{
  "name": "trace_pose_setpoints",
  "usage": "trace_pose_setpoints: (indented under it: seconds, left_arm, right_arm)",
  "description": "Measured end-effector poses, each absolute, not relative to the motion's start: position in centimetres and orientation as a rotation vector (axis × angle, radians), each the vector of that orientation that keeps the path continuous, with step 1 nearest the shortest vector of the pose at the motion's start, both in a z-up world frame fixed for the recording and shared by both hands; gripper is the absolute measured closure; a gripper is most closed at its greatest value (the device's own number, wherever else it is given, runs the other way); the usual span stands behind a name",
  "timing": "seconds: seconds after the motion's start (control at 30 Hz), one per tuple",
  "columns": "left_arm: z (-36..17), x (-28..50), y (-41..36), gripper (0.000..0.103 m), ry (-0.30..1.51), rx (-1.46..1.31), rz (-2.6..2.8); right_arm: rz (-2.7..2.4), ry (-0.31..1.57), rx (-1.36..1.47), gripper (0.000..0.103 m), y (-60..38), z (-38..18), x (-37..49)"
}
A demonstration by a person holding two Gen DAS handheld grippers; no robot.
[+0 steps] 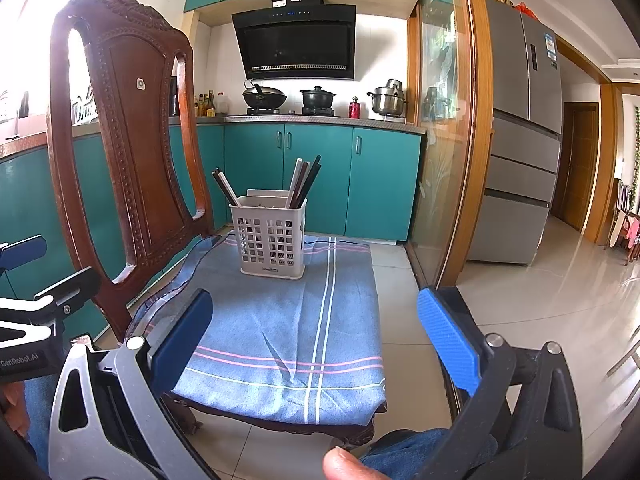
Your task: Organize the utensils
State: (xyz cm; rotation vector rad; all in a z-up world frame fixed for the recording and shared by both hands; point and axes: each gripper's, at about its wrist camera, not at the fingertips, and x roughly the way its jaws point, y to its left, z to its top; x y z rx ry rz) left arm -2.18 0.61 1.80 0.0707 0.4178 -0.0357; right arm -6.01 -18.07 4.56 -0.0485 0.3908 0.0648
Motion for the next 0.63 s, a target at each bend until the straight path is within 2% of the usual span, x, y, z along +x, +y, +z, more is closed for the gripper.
trace_pose_setpoints:
  seconds: [0.37,0.63]
  left_arm:
    - [1.4,-1.9,1.1,0.004,0.421,0.062,-0.033]
    - [-0.4,0.9,1.5,0.004,0.517,0.026,-0.074]
  right_arm:
    - [0.072,0.402,-0.053,0.003,-17.8,4.1,-5.8]
    - [0.071,0.478,-0.025,0.003,-18.0,2.3,-3.4]
